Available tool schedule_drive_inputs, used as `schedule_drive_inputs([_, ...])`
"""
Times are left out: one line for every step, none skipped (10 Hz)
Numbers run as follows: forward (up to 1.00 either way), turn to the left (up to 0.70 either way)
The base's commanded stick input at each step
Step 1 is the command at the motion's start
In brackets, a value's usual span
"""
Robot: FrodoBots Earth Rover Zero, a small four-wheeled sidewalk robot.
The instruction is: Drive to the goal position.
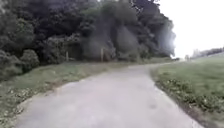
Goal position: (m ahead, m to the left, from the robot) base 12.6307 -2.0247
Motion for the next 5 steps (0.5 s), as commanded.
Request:
schedule_drive_inputs([1.0, 0.02])
schedule_drive_inputs([1.0, 0.02])
schedule_drive_inputs([1.0, 0.02])
schedule_drive_inputs([1.0, 0.02])
schedule_drive_inputs([1.0, 0.02])
